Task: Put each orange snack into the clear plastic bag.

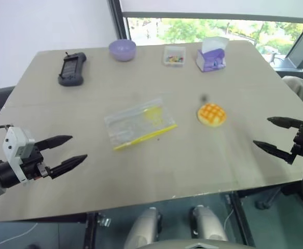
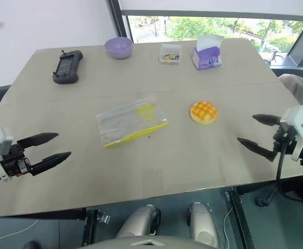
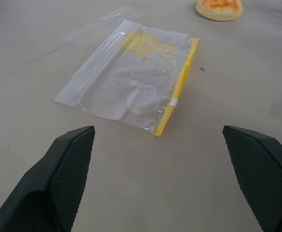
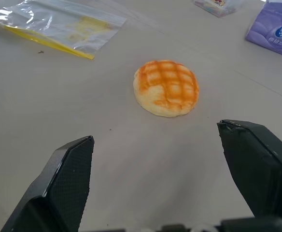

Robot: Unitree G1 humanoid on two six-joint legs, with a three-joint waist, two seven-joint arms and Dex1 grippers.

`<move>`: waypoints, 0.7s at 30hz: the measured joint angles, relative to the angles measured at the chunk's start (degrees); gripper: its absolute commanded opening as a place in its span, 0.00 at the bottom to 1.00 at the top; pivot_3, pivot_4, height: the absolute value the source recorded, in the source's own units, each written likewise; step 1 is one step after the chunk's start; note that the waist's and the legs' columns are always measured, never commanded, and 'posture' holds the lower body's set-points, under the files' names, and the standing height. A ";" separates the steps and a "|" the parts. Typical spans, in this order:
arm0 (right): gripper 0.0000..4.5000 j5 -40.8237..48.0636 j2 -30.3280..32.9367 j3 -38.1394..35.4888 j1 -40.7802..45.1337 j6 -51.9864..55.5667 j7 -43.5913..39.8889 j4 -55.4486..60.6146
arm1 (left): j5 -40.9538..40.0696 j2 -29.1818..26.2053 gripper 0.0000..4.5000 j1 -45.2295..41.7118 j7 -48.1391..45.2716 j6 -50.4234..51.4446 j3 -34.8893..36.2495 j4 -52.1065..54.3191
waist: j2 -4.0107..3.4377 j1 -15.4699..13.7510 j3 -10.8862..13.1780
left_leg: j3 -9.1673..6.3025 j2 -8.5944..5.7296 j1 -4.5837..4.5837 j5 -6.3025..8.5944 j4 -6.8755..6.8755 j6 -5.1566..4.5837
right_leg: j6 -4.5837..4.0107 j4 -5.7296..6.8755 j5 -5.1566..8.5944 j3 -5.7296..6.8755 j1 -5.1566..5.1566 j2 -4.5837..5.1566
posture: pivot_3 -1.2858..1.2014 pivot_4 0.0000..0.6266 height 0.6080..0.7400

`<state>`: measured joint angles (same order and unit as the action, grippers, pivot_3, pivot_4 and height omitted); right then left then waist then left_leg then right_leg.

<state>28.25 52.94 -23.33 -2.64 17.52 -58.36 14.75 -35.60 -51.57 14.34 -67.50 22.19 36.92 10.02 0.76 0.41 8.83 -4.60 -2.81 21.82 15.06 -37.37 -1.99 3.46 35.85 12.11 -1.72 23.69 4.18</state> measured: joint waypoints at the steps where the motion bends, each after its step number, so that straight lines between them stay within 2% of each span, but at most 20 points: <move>1: 0.99 0.00 0.00 0.00 0.00 0.00 0.00 0.00 | 0.00 0.00 1.00 0.00 0.00 0.00 0.00 0.00 | 0.00 0.00 0.00 | 0.00 0.00 0.00 0.00 0.00 0.00 | 0.00 0.00 0.00 0.00 0.00 0.00 | 0.52 0.24 1.00; 5: 0.99 -0.66 -0.72 2.88 4.09 -0.51 0.18 -1.22 | -1.03 0.70 1.00 -1.27 2.54 1.83 -0.35 2.11 | 0.00 0.17 0.01 | -0.01 0.00 -0.02 0.00 -0.01 0.00 | 0.00 0.01 0.00 0.00 -0.01 -0.01 | 0.52 0.24 1.00; 16: 0.99 -1.17 -1.76 5.59 7.24 -0.70 0.47 -2.36 | -2.77 3.07 1.00 -3.23 8.07 4.25 -0.56 3.99 | -0.03 0.07 0.03 | -0.03 -0.01 0.00 0.01 0.00 0.00 | 0.09 -0.01 -0.06 0.02 0.00 -0.01 | 0.52 0.24 1.00; 19: 0.99 -1.23 -2.09 5.89 7.93 -0.70 0.98 -2.32 | -2.84 3.57 1.00 -4.22 11.53 5.62 -0.65 4.02 | -0.03 0.06 0.03 | -0.04 -0.01 0.00 0.01 -0.01 0.00 | 0.10 0.00 -0.06 0.03 0.00 -0.01 | 0.52 0.24 1.00; 21: 0.99 -1.29 -2.48 6.84 8.50 -0.69 1.21 -2.07 | -5.21 4.32 1.00 -6.54 16.59 10.91 -0.53 4.04 | -0.03 0.04 0.03 | -0.07 -0.01 -0.01 0.01 -0.02 0.00 | 0.18 0.01 -0.10 0.06 -0.01 -0.02 | 0.52 0.24 1.00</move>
<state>26.96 50.46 -16.50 5.87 16.83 -57.15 12.68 -40.81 -47.25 7.80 -50.90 33.10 36.39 14.06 0.73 0.45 8.86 -4.66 -2.82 21.81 15.07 -37.38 -1.98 3.64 35.86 12.00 -1.67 23.68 4.16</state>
